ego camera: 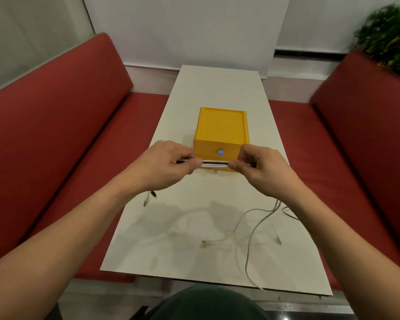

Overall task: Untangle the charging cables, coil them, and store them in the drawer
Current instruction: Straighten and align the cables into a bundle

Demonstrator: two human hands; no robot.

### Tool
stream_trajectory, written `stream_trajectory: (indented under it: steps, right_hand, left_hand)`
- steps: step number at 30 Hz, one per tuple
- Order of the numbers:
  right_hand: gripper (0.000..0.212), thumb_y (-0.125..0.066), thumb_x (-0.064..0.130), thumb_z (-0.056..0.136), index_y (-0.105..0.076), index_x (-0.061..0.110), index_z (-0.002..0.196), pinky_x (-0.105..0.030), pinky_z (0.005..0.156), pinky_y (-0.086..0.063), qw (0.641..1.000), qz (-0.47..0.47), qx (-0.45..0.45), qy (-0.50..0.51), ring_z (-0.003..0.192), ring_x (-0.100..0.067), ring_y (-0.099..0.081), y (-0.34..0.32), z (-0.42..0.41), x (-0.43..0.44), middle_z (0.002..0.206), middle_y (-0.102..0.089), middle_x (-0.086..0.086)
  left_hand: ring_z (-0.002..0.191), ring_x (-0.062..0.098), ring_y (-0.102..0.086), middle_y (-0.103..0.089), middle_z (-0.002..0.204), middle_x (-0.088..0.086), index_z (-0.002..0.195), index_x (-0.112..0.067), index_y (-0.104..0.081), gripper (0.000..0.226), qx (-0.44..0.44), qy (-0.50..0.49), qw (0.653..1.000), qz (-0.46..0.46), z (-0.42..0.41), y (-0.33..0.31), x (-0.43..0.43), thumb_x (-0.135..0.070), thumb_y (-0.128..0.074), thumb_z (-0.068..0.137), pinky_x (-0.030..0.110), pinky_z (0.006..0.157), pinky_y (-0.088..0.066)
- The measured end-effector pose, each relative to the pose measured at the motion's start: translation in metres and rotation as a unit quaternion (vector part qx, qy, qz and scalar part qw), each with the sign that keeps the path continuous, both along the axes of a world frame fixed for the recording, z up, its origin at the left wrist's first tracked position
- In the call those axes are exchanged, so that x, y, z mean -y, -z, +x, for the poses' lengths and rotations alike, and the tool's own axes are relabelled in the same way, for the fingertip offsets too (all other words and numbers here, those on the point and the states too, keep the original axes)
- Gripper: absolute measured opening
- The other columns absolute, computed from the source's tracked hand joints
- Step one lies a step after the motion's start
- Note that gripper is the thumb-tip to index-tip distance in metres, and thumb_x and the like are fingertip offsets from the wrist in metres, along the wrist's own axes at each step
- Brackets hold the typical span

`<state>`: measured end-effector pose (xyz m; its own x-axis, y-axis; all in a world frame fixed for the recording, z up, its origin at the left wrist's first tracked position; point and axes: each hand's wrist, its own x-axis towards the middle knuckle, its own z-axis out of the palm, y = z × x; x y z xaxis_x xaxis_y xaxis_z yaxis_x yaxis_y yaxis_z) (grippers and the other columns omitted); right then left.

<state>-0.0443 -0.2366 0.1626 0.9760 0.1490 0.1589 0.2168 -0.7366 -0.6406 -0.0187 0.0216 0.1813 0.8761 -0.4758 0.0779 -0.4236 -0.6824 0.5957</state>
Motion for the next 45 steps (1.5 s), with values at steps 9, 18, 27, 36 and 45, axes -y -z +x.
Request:
stream_trajectory:
  steps: [9,18,27,36,45]
  right_hand:
    - [0.035,-0.069,0.040,0.095,-0.050,0.024,0.070,-0.032,0.053,-0.032,0.999,-0.021,0.009,0.045,0.055,-0.012,-0.046,0.004,0.000,-0.013,0.054,-0.051,0.006]
    - [0.025,-0.069,0.030,0.097,-0.060,0.020,0.076,-0.017,0.053,-0.032,0.995,0.072,-0.019,-0.067,0.054,-0.007,-0.043,-0.044,-0.034,-0.029,0.056,-0.051,0.014]
    - [0.017,-0.060,0.026,0.100,-0.056,0.021,0.084,-0.046,0.065,-0.051,0.999,-0.017,0.005,0.048,0.068,-0.017,-0.057,-0.003,0.003,-0.012,0.068,-0.061,0.011]
    - [0.019,-0.061,0.034,0.102,-0.057,0.025,0.086,-0.024,0.056,-0.040,0.999,0.018,0.013,0.036,0.064,-0.003,-0.056,0.006,0.011,-0.010,0.066,-0.058,0.033]
    - [0.020,-0.057,0.027,0.105,-0.063,0.025,0.086,-0.024,0.050,-0.036,0.998,-0.049,-0.023,-0.035,0.053,-0.008,-0.053,-0.003,0.022,0.004,0.068,-0.067,0.003]
  left_hand:
    - [0.047,0.007,-0.038,-0.043,0.051,-0.011,0.068,-0.017,-0.064,0.031,-0.007,-0.005,0.998,-0.069,-0.004,0.002,0.000,-0.026,-0.065,0.098,0.022,0.049,-0.029]
    - [0.049,0.009,-0.039,-0.049,0.055,-0.004,0.073,-0.019,-0.065,0.032,0.005,-0.049,0.998,-0.037,0.016,0.008,-0.004,-0.034,-0.062,0.101,0.031,0.054,-0.033]
    - [0.047,0.007,-0.034,-0.039,0.051,-0.012,0.067,-0.018,-0.062,0.034,-0.041,0.016,0.993,-0.114,-0.001,-0.002,0.004,-0.030,-0.065,0.098,0.027,0.051,-0.030]
    - [0.046,0.006,-0.044,-0.050,0.049,-0.016,0.067,-0.027,-0.063,0.033,-0.007,-0.001,1.000,-0.029,0.019,-0.008,-0.009,-0.029,-0.063,0.100,0.018,0.049,-0.031]
    - [0.052,0.005,-0.043,-0.053,0.058,-0.009,0.092,-0.034,-0.067,0.018,-0.052,-0.008,0.999,0.014,0.039,0.021,-0.027,-0.039,-0.055,0.104,0.032,0.057,-0.040]
